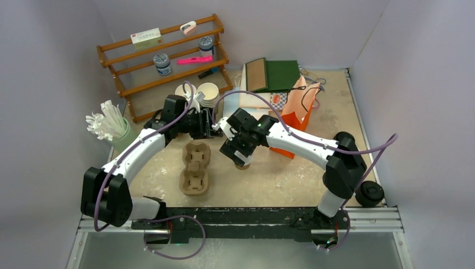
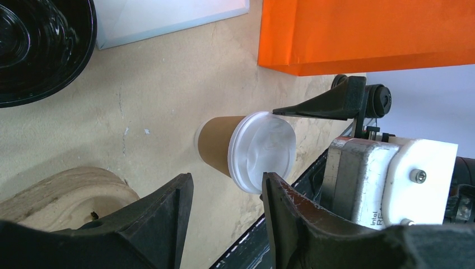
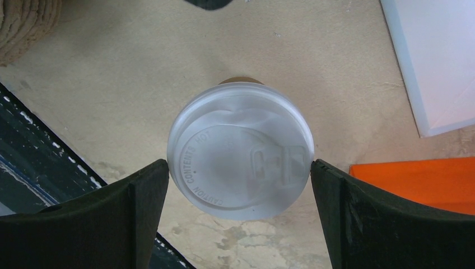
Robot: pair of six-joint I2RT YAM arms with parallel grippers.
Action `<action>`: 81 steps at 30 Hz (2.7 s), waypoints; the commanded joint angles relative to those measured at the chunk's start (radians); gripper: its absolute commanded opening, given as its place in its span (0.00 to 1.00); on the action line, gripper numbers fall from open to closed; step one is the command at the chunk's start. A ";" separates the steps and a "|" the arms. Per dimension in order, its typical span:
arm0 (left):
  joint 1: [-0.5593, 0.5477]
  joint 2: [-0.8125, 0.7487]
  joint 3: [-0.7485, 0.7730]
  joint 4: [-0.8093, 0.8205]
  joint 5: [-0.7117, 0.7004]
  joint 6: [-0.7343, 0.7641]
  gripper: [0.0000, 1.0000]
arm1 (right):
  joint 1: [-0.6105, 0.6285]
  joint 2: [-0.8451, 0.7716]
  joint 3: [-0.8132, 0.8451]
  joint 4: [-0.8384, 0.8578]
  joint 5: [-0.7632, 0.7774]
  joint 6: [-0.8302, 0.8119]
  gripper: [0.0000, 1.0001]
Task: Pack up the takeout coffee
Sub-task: Close the cup lid on the coffee cup.
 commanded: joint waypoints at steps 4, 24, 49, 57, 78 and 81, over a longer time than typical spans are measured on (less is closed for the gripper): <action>0.003 0.007 -0.004 0.022 0.022 0.021 0.51 | 0.006 -0.010 0.045 -0.025 0.009 0.003 0.95; 0.003 0.008 -0.004 0.022 0.026 0.022 0.51 | 0.008 -0.011 0.058 -0.038 0.007 0.000 0.93; 0.003 0.016 -0.009 0.022 0.035 0.020 0.51 | 0.008 -0.029 -0.054 0.010 0.011 0.028 0.74; 0.003 0.024 -0.015 0.028 0.052 0.017 0.51 | 0.007 -0.044 -0.121 0.054 0.014 0.079 0.68; -0.008 0.060 -0.068 0.064 0.131 0.004 0.49 | 0.008 -0.012 -0.182 0.057 0.084 0.182 0.65; -0.020 0.069 -0.082 0.078 0.136 -0.005 0.48 | 0.007 -0.014 -0.197 0.065 0.093 0.198 0.65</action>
